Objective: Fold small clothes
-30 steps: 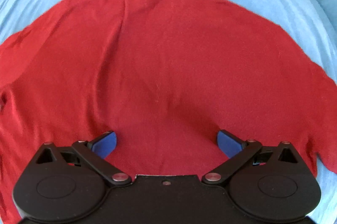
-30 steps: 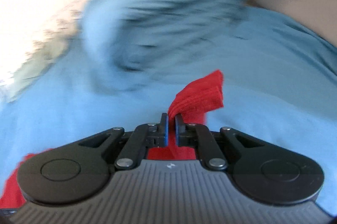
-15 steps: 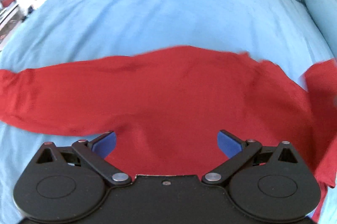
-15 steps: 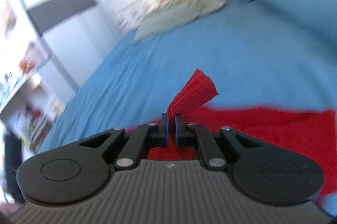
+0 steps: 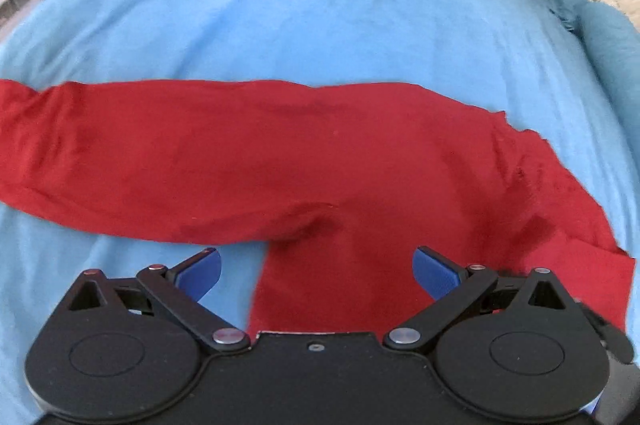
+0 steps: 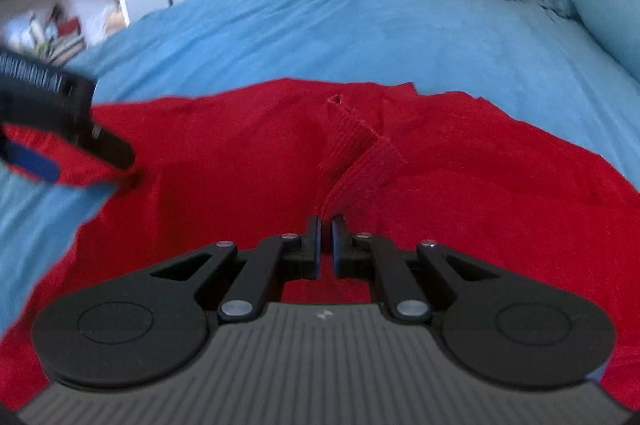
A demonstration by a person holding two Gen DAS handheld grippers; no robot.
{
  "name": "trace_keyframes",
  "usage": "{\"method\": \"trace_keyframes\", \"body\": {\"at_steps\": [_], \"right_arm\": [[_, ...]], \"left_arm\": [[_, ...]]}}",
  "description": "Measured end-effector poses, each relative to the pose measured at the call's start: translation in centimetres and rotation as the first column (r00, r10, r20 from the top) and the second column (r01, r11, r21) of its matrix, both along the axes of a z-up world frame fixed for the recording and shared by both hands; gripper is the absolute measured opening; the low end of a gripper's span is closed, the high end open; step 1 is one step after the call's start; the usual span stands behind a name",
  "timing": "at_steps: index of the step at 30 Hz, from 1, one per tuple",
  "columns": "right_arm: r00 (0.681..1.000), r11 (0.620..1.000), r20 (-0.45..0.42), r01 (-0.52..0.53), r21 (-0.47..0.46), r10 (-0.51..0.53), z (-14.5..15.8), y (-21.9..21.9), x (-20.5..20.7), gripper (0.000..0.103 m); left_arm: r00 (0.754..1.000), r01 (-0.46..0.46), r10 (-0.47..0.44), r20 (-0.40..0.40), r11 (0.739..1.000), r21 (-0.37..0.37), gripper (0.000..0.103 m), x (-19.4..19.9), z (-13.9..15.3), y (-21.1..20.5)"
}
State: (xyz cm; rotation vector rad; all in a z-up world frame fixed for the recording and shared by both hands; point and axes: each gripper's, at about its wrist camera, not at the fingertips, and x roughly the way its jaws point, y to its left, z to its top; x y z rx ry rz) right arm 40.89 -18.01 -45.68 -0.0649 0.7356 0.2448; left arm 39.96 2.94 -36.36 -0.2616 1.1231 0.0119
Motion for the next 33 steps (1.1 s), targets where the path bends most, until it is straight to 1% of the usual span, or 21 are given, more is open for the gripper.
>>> {"method": "trace_keyframes", "body": {"at_steps": [2, 5, 7, 8, 9, 10, 11, 12, 13, 15, 16, 19, 21, 22, 24, 27, 31, 33], "right_arm": [[0.999, 0.999, -0.005, -0.035, -0.022, 0.035, -0.8, -0.2, -1.0, 0.022], [0.995, 0.993, 0.004, -0.1, -0.07, 0.1, -1.2, 0.9, -1.6, 0.029], [0.991, 0.988, -0.002, -0.133, -0.079, 0.133, -1.3, 1.1, -2.0, 0.043], [0.99, 0.988, -0.011, -0.14, -0.071, 0.14, -1.2, 1.0, -2.2, 0.047], [0.991, 0.989, -0.018, -0.134, -0.065, 0.133, -1.1, 0.7, -2.5, 0.057], [0.993, 0.991, -0.018, -0.119, -0.062, 0.118, -0.8, 0.3, -2.6, 0.07], [0.995, 0.993, -0.011, -0.103, -0.058, 0.103, -0.4, -0.2, -2.9, 0.076], [0.996, 0.995, 0.001, -0.086, -0.05, 0.086, 0.0, -0.9, -3.4, 0.086], [0.997, 0.996, 0.008, -0.072, -0.043, 0.073, 0.5, -1.7, -3.8, 0.091], [0.999, 0.998, 0.004, -0.048, -0.028, 0.048, 1.0, -3.0, -4.2, 0.093], [0.999, 0.999, -0.006, -0.033, -0.023, 0.033, 1.3, -3.8, -4.5, 0.093], [1.0, 1.0, -0.022, 0.004, -0.016, -0.004, 1.1, -5.3, -4.8, 0.093], [0.999, 1.0, -0.031, 0.023, -0.02, -0.024, 0.9, -5.9, -4.5, 0.093], [0.999, 0.999, -0.036, 0.03, -0.022, -0.031, 0.7, -6.1, -4.5, 0.093], [0.999, 0.999, -0.039, 0.03, -0.026, -0.031, 0.4, -6.3, -4.5, 0.093], [0.999, 0.999, -0.03, 0.032, -0.033, -0.033, 0.2, -6.5, -4.6, 0.093], [0.998, 0.999, -0.03, 0.049, -0.02, -0.049, 0.1, -6.5, -5.3, 0.093], [0.998, 0.998, -0.028, 0.056, -0.016, -0.057, 0.1, -6.6, -5.5, 0.093]], "left_arm": [[1.0, 0.022, -0.022, 0.005, 1.0, 0.0, 0.103, 0.3, 0.2, -0.4], [0.998, 0.064, -0.064, 0.014, 0.998, 0.006, 0.103, 0.4, 0.7, -1.0], [0.996, 0.09, -0.09, 0.008, 0.996, -0.008, 0.103, 0.8, 0.4, -1.3], [0.995, 0.104, -0.104, 0.003, 0.994, -0.023, 0.103, 1.0, 0.3, -1.4], [0.993, 0.121, -0.121, -0.001, 0.992, -0.043, 0.103, 1.1, 0.2, -1.7], [0.991, 0.134, -0.135, -0.004, 0.99, -0.053, 0.103, 1.2, 0.1, -1.9], [0.988, 0.152, -0.153, -0.005, 0.986, -0.062, 0.103, 1.4, -0.1, -2.3], [0.983, 0.182, -0.183, -0.004, 0.981, -0.071, 0.103, 1.5, -0.1, -2.9], [0.977, 0.213, -0.213, 0.001, 0.974, -0.077, 0.103, 1.8, -0.2, -3.5], [0.961, 0.276, -0.276, 0.019, 0.958, -0.077, 0.103, 2.2, -0.6, -4.9], [0.953, 0.304, -0.303, 0.026, 0.95, -0.074, 0.101, 2.3, -0.9, -5.6], [0.925, 0.381, -0.38, 0.03, 0.924, -0.038, 0.084, 2.5, -2.2, -7.8], [0.91, 0.415, -0.414, 0.03, 0.91, -0.01, 0.075, 2.4, -3.1, -8.8], [0.904, 0.426, -0.426, 0.029, 0.905, 0.008, 0.068, 2.4, -3.5, -9.2], [0.908, 0.416, -0.417, 0.037, 0.909, 0.037, 0.066, 2.4, -4.1, -9.4], [0.917, 0.394, -0.394, 0.055, 0.919, 0.012, 0.064, 2.6, -4.6, -9.1], [0.915, 0.398, -0.4, 0.048, 0.916, 0.042, 0.064, 2.5, -4.8, -9.6], [0.911, 0.406, -0.409, 0.045, 0.911, 0.071, 0.061, 2.4, -5.0, -10.4]]}}
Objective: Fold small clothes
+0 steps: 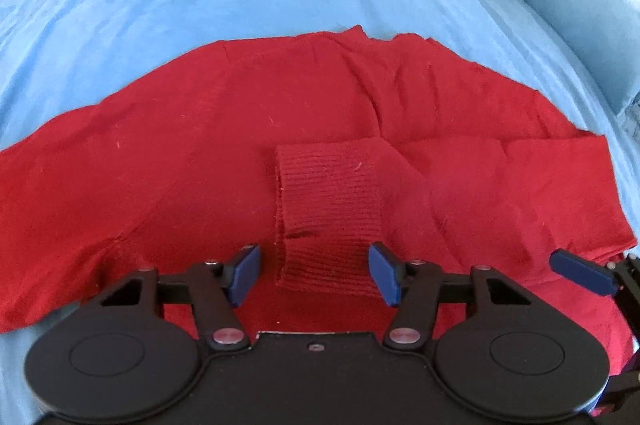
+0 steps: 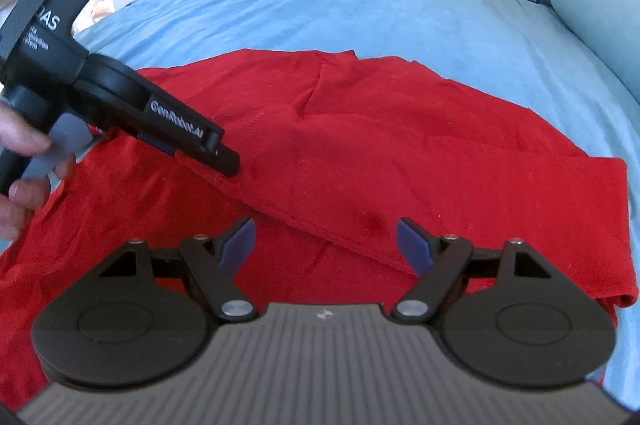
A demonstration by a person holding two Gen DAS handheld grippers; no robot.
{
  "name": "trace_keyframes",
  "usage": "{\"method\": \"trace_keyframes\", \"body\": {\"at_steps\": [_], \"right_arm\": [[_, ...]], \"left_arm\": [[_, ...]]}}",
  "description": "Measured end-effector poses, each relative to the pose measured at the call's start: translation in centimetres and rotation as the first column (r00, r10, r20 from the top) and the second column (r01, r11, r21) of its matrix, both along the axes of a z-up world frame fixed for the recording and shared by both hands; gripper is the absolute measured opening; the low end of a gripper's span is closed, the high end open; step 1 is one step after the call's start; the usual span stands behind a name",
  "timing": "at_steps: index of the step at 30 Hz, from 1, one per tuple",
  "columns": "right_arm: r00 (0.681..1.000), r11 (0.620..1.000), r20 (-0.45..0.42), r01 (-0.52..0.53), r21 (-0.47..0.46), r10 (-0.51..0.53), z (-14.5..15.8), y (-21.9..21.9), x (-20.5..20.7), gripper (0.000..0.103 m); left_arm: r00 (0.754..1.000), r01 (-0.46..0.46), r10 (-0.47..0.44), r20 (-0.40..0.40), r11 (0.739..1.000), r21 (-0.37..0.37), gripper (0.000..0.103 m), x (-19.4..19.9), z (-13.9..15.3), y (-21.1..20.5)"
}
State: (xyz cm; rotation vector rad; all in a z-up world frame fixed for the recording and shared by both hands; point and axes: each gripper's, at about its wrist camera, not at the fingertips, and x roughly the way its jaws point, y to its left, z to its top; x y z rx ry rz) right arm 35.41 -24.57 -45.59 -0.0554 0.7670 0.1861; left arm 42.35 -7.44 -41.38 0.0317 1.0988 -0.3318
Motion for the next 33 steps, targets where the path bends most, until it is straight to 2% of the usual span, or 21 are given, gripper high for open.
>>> {"method": "trace_keyframes", "body": {"at_steps": [3, 4, 5, 10, 15, 20, 26, 33], "right_arm": [[1.0, 1.0, 0.002, 0.003, -0.007, -0.003, 0.2, 0.0, -0.2, 0.093], [1.0, 1.0, 0.003, 0.002, -0.01, -0.002, 0.3, 0.0, -0.1, 0.093], [1.0, 1.0, 0.004, 0.001, -0.014, -0.001, 0.4, 0.0, -0.1, 0.093], [1.0, 0.999, 0.019, 0.004, -0.035, -0.003, 1.2, -0.4, -0.1, 0.093], [0.999, 0.999, 0.031, 0.019, -0.05, -0.018, 2.0, -0.9, -0.1, 0.093], [0.998, 0.998, 0.045, 0.039, -0.048, -0.036, 2.4, -1.3, -0.1, 0.093], [0.998, 0.997, 0.028, 0.061, -0.044, -0.06, 1.7, -1.5, 0.0, 0.093], [0.994, 0.993, -0.004, 0.107, -0.047, -0.107, 1.0, -3.1, 0.0, 0.093]], "left_arm": [[0.999, 0.034, -0.034, 0.003, 0.998, 0.05, 0.042, -0.2, 0.1, -1.1], [0.999, 0.042, -0.042, 0.002, 0.997, 0.067, 0.03, -0.1, 0.2, -1.4], [0.999, 0.049, -0.049, -0.002, 0.996, 0.074, 0.013, 0.0, 0.3, -1.6], [0.999, 0.035, -0.036, 0.003, 0.995, 0.09, 0.012, 0.3, 1.2, -1.7], [0.992, 0.004, -0.015, 0.125, 0.996, 0.084, 0.012, -0.2, 4.3, -0.5], [0.977, -0.056, 0.024, 0.21, 0.987, 0.148, 0.012, -0.2, 6.2, 1.8], [0.974, -0.115, 0.075, 0.212, 0.976, 0.184, 0.012, -0.1, 4.6, 4.6], [0.958, -0.148, 0.083, 0.274, 0.962, 0.228, 0.012, -0.6, 3.8, 4.6]]}}
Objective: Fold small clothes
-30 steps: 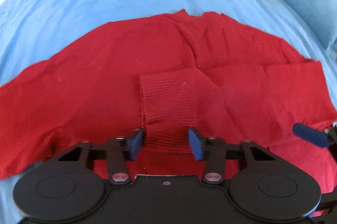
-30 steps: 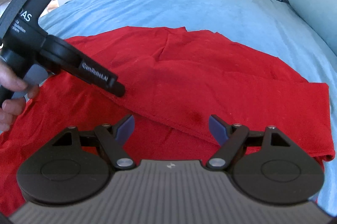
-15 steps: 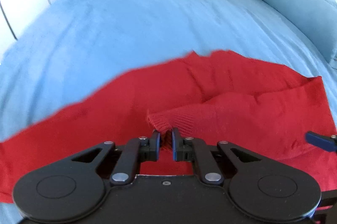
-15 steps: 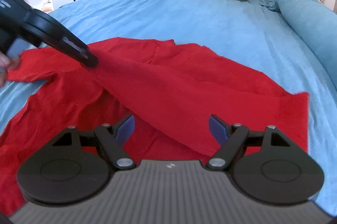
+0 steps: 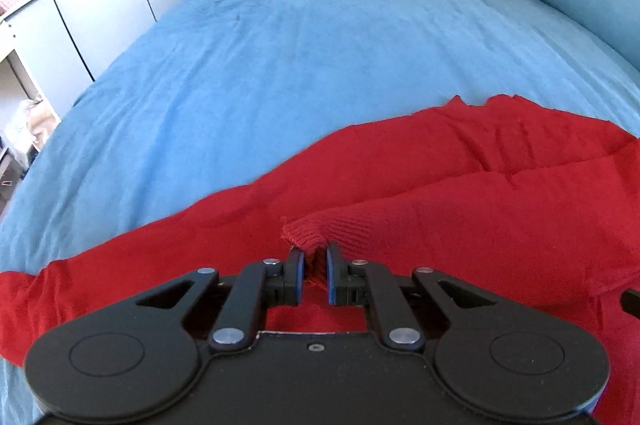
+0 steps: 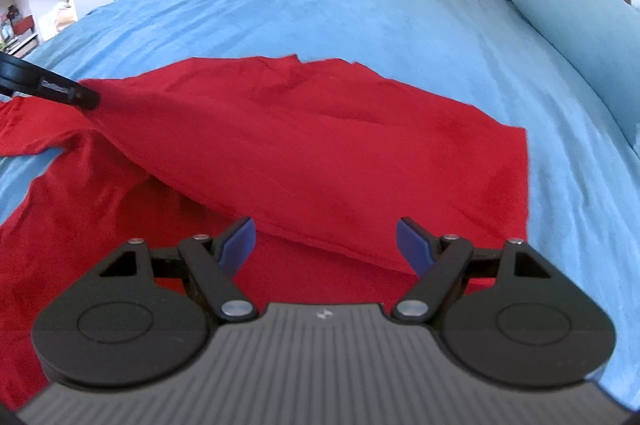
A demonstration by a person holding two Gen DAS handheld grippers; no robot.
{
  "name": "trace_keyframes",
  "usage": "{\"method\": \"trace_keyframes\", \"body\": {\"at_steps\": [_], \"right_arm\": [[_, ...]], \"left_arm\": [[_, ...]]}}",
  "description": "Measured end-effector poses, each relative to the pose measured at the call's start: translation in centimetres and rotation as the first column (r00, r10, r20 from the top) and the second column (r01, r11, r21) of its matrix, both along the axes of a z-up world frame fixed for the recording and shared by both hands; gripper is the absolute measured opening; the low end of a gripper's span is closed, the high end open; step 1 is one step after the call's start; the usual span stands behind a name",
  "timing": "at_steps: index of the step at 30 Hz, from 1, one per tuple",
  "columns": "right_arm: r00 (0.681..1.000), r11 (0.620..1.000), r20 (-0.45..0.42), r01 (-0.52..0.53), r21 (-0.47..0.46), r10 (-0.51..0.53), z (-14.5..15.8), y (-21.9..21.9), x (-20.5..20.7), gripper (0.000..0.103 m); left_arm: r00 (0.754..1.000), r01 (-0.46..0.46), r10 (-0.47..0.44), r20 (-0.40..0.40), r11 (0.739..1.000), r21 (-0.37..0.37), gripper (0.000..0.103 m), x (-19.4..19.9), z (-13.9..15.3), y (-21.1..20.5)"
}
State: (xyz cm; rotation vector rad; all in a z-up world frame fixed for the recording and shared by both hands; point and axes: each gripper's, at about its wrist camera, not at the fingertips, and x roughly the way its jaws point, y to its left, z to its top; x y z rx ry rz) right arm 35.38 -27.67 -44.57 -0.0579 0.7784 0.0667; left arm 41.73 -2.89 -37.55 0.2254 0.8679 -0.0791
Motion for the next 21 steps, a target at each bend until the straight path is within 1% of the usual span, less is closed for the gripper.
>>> {"method": "trace_keyframes", "body": {"at_steps": [3, 4, 6, 7, 8, 10, 11, 14, 16, 18, 19, 20, 21], "right_arm": [[0.998, 0.998, -0.012, 0.055, -0.007, -0.055, -0.3, -1.5, 0.1, 0.093], [0.997, 0.997, -0.011, 0.076, -0.01, -0.076, -0.4, -1.9, 0.2, 0.093], [0.992, 0.992, 0.001, 0.125, -0.028, -0.125, -0.1, -3.0, 0.2, 0.093], [0.99, 0.99, 0.003, 0.138, -0.03, -0.137, -0.1, -3.3, 0.3, 0.093], [0.989, 0.988, 0.003, 0.148, -0.031, -0.148, 0.0, -3.7, 0.4, 0.093], [0.987, 0.987, 0.001, 0.158, -0.028, -0.158, 0.0, -4.4, 0.7, 0.093], [0.987, 0.987, 0.0, 0.158, -0.032, -0.158, 0.0, -4.7, 0.9, 0.093], [0.988, 0.987, 0.003, 0.152, -0.056, -0.152, -0.4, -5.2, 1.4, 0.093], [0.99, 0.988, -0.003, 0.14, -0.063, -0.14, -0.9, -5.8, 1.8, 0.093], [0.991, 0.989, -0.031, 0.128, -0.077, -0.131, -1.9, -6.3, 1.8, 0.094], [0.989, 0.988, -0.055, 0.131, -0.078, -0.136, -2.5, -6.7, 1.9, 0.097], [0.987, 0.988, -0.071, 0.14, -0.061, -0.144, -3.0, -7.2, 1.7, 0.098], [0.986, 0.988, -0.067, 0.153, -0.017, -0.153, -3.3, -8.0, 1.4, 0.098]], "left_arm": [[1.0, 0.004, -0.003, -0.026, 0.999, 0.035, 0.013, 0.3, -1.1, -0.3], [0.999, 0.001, 0.0, -0.034, 0.999, 0.041, 0.023, 0.5, -1.4, -0.6], [1.0, 0.004, -0.002, -0.03, 0.999, 0.043, 0.041, 0.3, -1.3, -0.6], [1.0, 0.003, -0.002, -0.02, 0.999, 0.041, 0.062, 0.0, -0.9, -0.6], [1.0, 0.005, -0.005, -0.006, 1.0, 0.031, 0.077, -0.4, -0.5, -0.5], [1.0, 0.026, -0.026, 0.01, 1.0, -0.004, 0.084, -0.8, 0.3, -0.6], [0.999, 0.042, -0.042, 0.007, 0.999, -0.021, 0.087, -0.7, 0.4, -0.7], [0.994, 0.111, -0.112, -0.012, 0.993, -0.051, 0.087, -0.3, 0.3, -1.4], [0.99, 0.139, -0.141, -0.025, 0.988, -0.067, 0.087, 0.5, -0.2, -1.8], [0.992, 0.123, -0.125, -0.035, 0.99, -0.073, 0.087, 1.3, -0.5, -1.8], [0.993, 0.106, -0.109, -0.038, 0.991, -0.083, 0.087, 1.6, -0.6, -1.6], [0.994, 0.096, -0.101, -0.048, 0.989, -0.109, 0.087, 2.0, -0.7, -1.4], [0.993, 0.093, -0.102, -0.061, 0.987, -0.133, 0.087, 2.4, -0.8, -1.2]]}}
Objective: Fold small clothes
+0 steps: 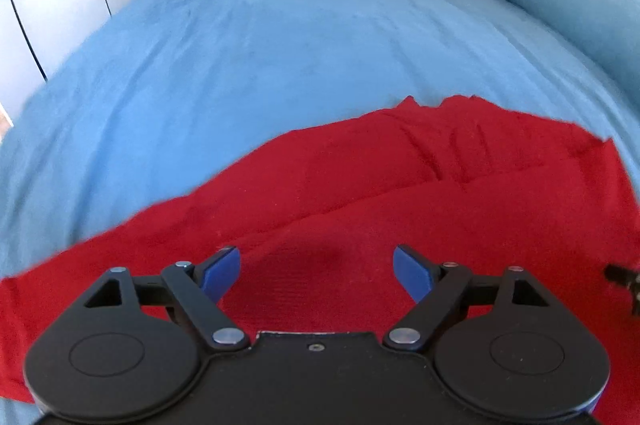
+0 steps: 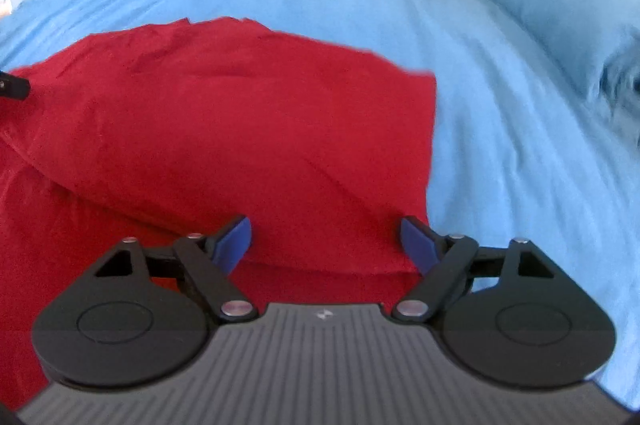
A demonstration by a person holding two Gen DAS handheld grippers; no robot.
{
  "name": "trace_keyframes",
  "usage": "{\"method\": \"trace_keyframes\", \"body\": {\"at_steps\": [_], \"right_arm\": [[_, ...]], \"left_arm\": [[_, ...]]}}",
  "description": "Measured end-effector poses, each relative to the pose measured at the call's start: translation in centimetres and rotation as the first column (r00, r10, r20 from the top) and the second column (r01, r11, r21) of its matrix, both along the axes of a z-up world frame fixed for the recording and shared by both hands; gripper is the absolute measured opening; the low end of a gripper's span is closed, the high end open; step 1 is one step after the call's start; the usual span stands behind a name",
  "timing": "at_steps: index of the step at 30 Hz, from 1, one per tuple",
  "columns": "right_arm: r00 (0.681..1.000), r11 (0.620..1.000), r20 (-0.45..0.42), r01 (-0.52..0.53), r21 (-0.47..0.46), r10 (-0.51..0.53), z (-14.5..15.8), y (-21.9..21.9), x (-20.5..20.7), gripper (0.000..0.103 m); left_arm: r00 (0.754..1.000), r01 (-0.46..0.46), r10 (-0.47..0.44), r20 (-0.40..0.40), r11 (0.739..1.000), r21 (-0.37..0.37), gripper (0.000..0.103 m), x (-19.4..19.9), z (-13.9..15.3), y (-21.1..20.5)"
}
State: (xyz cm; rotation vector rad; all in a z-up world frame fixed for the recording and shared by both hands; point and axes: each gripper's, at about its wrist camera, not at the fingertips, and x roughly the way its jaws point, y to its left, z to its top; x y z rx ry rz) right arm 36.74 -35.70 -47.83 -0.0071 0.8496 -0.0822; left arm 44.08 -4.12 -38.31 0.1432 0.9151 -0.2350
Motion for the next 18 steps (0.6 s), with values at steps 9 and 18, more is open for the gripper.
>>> {"method": "trace_keyframes", "body": {"at_steps": [9, 18], "right_arm": [[0.99, 0.989, -0.005, 0.138, 0.055, -0.138, 0.4, -3.2, -1.4, 0.103], [0.994, 0.999, 0.1, 0.048, 0.007, -0.049, 3.5, 0.1, -1.7, 0.103]], "left_arm": [[0.998, 0.031, -0.03, -0.061, 0.999, 0.011, 0.09, 2.2, -2.1, -0.4], [0.991, -0.126, 0.124, -0.039, 0.991, -0.051, 0.095, 3.8, -1.4, 3.3]]}}
